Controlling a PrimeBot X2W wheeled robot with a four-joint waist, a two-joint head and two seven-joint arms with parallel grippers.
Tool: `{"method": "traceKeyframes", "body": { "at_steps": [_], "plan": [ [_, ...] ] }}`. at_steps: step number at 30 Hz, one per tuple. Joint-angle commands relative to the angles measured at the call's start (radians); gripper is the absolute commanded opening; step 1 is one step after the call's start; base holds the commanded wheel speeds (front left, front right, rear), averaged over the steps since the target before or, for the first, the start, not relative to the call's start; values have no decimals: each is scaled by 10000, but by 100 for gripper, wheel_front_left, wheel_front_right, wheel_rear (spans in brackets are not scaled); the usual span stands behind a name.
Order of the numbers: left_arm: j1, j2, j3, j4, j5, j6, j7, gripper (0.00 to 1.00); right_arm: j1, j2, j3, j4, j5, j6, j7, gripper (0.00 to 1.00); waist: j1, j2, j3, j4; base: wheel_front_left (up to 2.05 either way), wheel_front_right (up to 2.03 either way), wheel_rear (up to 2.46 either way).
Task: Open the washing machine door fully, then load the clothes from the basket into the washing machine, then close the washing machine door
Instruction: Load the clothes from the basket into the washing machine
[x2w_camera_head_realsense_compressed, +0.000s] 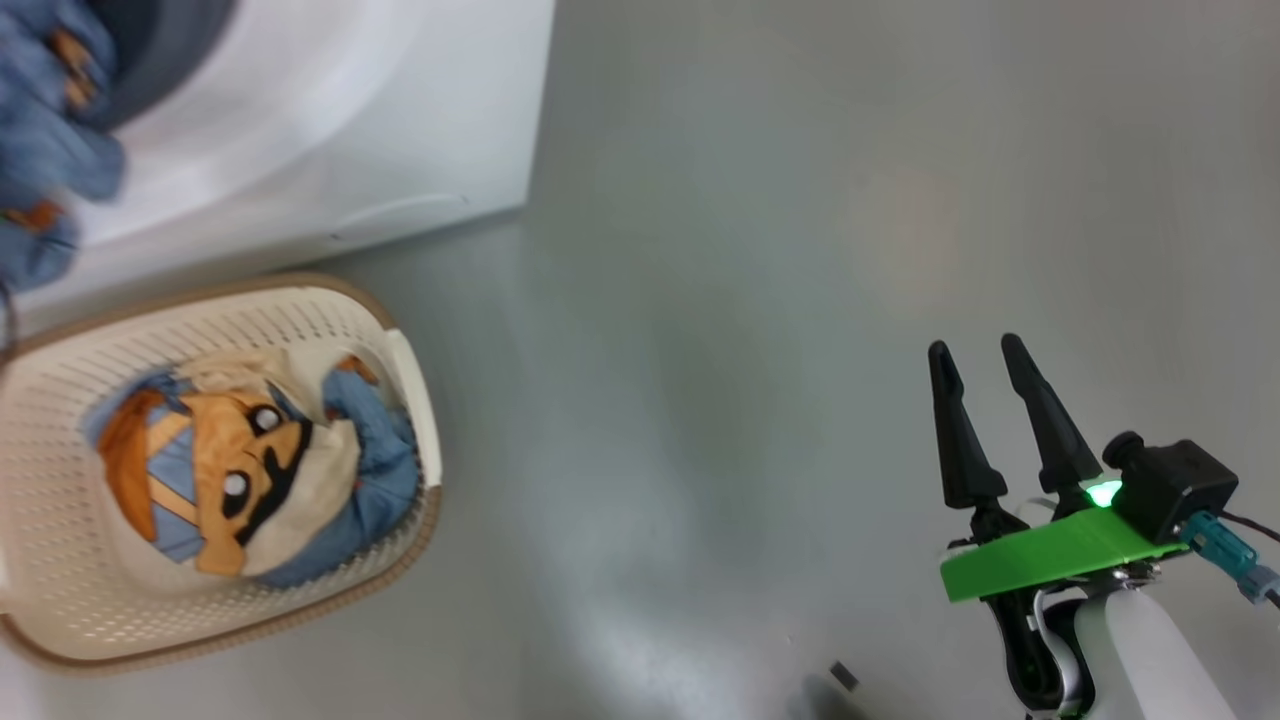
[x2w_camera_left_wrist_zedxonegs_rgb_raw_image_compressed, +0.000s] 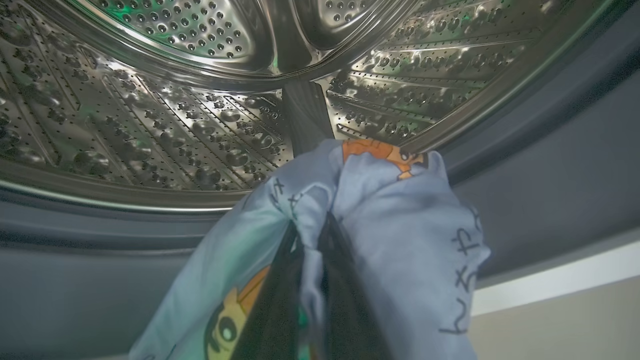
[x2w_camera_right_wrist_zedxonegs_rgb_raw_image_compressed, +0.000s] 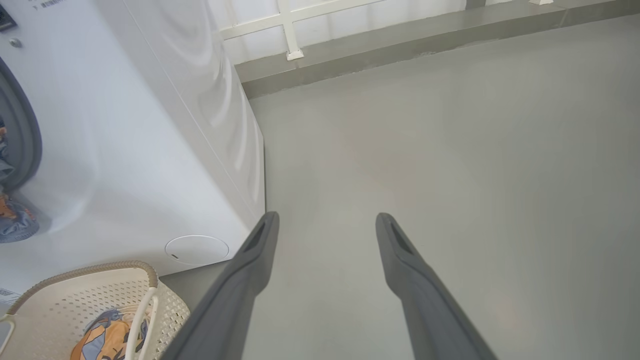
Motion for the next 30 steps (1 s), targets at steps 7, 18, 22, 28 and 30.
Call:
{"method": "traceKeyframes", "body": {
  "at_steps": [7, 18, 22, 28, 30],
  "plan": [
    [-1605, 1221, 368, -685, 166, 3, 368, 0, -574, -84, 422, -26, 360, 52, -205, 100, -2, 0, 1289, -608, 0, 0, 0],
    [-3181, 1461, 737, -708, 561, 176, -2745, 0, -851, -84, 628, -152, 548, 52, -210, 100, -2, 0, 1723, -791, 0, 0, 0],
    [-3585, 1519, 718, -280, 826, 210, -4081, 0, -901, -84, 700, -150, 625, 52, -211, 100, -2, 0, 1782, -847, 0, 0, 0],
    [-3738, 1392, 652, 804, 694, 173, -3998, 100, -922, -84, 672, -88, 646, 52, -211, 100, -2, 0, 1803, -840, 0, 0, 0],
    [-3783, 1358, 620, 1115, 657, 180, -3894, 100, -943, -84, 672, -69, 653, 52, -211, 100, -2, 0, 1794, -817, 0, 0, 0]
  ]
}}
